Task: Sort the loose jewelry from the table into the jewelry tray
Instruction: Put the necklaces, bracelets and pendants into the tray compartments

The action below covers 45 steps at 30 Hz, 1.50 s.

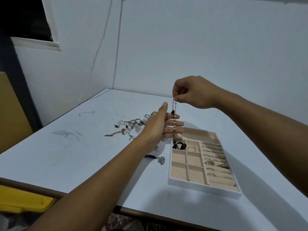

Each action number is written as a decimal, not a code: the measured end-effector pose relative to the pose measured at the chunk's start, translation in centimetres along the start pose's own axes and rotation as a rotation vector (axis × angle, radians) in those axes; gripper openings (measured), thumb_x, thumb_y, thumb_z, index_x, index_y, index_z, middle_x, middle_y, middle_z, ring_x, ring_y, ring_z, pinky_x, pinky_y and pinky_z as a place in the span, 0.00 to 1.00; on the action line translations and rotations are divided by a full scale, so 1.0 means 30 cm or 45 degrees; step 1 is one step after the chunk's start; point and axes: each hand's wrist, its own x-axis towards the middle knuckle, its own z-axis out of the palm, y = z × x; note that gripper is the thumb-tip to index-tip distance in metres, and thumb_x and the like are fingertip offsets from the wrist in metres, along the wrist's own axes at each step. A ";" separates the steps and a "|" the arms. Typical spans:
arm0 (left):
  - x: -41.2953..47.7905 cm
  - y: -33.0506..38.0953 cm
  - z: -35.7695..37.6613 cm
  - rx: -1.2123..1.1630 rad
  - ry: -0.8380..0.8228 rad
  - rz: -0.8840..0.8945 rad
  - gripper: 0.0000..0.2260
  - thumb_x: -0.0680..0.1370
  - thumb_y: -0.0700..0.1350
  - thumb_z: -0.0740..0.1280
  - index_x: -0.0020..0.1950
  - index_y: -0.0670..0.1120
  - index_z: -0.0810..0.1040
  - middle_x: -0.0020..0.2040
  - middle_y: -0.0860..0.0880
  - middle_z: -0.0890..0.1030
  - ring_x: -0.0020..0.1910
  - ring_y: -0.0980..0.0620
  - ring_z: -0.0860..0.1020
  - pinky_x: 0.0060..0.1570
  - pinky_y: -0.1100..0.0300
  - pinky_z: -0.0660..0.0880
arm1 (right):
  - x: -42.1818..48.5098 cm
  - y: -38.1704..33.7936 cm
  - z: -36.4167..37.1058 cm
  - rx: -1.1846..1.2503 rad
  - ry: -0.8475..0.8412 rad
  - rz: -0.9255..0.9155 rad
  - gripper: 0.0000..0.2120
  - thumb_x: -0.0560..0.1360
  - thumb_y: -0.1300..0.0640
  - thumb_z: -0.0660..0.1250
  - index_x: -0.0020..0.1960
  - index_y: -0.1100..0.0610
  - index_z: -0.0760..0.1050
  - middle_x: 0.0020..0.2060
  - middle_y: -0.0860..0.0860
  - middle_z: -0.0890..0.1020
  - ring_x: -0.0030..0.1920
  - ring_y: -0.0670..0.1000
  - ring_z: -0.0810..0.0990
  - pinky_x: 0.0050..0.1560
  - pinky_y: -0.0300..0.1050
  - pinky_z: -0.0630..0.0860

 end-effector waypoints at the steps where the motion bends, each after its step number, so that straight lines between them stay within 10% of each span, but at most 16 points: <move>1: -0.003 0.001 0.004 -0.011 -0.015 -0.009 0.28 0.81 0.61 0.50 0.57 0.39 0.77 0.48 0.41 0.85 0.44 0.43 0.84 0.50 0.50 0.80 | -0.004 0.001 -0.002 0.003 0.002 0.001 0.01 0.74 0.58 0.69 0.45 0.53 0.79 0.41 0.47 0.84 0.43 0.47 0.81 0.41 0.37 0.73; 39: -0.077 -0.042 0.002 -0.013 -0.328 -0.404 0.36 0.77 0.69 0.51 0.54 0.37 0.78 0.55 0.36 0.82 0.57 0.37 0.80 0.62 0.47 0.74 | -0.259 0.032 0.092 0.187 -0.021 0.021 0.03 0.73 0.58 0.70 0.41 0.51 0.78 0.36 0.44 0.81 0.39 0.42 0.78 0.42 0.36 0.74; 45: -0.077 -0.017 -0.011 0.051 -0.328 -0.470 0.35 0.77 0.68 0.52 0.54 0.37 0.78 0.54 0.37 0.82 0.54 0.39 0.81 0.48 0.55 0.81 | -0.269 0.036 0.115 0.198 -0.027 0.022 0.04 0.73 0.58 0.70 0.41 0.51 0.78 0.36 0.44 0.81 0.39 0.43 0.78 0.44 0.39 0.75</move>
